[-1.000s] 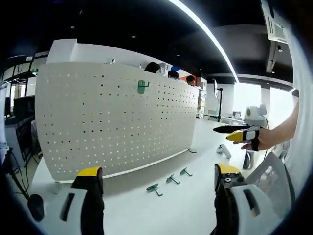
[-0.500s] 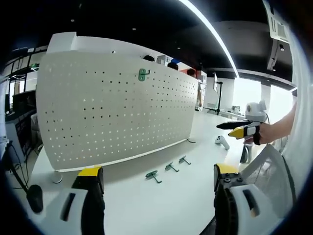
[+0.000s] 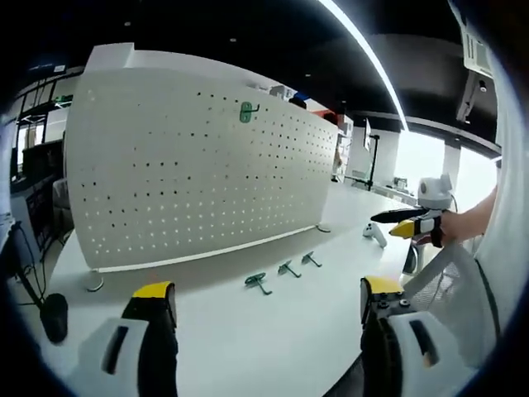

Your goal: Insert the hook assembly into the mounting plate slot until the hook locks in place.

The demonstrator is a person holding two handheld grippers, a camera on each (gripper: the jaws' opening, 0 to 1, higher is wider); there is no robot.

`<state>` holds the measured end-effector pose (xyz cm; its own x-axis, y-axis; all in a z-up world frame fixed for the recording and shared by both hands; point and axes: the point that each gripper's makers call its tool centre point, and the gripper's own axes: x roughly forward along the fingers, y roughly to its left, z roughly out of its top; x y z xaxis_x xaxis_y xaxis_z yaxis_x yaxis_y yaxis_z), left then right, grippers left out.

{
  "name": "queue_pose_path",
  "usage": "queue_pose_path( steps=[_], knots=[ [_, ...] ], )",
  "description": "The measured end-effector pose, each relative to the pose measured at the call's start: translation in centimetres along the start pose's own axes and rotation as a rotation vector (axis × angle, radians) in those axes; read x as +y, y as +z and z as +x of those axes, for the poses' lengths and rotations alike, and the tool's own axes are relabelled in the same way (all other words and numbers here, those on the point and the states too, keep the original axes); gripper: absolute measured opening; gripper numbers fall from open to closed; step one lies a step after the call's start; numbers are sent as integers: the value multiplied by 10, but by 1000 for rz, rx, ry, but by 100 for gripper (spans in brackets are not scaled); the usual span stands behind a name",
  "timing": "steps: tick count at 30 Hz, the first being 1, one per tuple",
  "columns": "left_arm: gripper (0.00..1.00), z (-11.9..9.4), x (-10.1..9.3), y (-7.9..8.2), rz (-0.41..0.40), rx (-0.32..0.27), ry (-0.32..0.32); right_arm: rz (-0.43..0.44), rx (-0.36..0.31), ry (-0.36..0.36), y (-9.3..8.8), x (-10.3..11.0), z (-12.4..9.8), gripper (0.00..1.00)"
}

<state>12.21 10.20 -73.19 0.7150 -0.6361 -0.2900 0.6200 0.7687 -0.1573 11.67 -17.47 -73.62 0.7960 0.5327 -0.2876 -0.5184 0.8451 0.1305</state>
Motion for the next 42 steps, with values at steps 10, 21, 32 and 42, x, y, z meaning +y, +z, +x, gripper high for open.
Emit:
queue_pose_path(
  steps=[10, 21, 32, 42],
  knots=[
    [94, 0, 0, -6, -9, 11, -1, 15, 14, -8, -6, 0, -1, 75],
    [94, 11, -4, 7, 18, 14, -43, 12, 17, -4, -7, 1, -1, 74],
    [94, 36, -2, -5, 139, 173, -140, -3, 34, 0, -9, 0, -2, 72],
    [92, 52, -3, -5, 179, 213, -199, -7, 44, -1, -12, 0, -3, 71]
  ],
)
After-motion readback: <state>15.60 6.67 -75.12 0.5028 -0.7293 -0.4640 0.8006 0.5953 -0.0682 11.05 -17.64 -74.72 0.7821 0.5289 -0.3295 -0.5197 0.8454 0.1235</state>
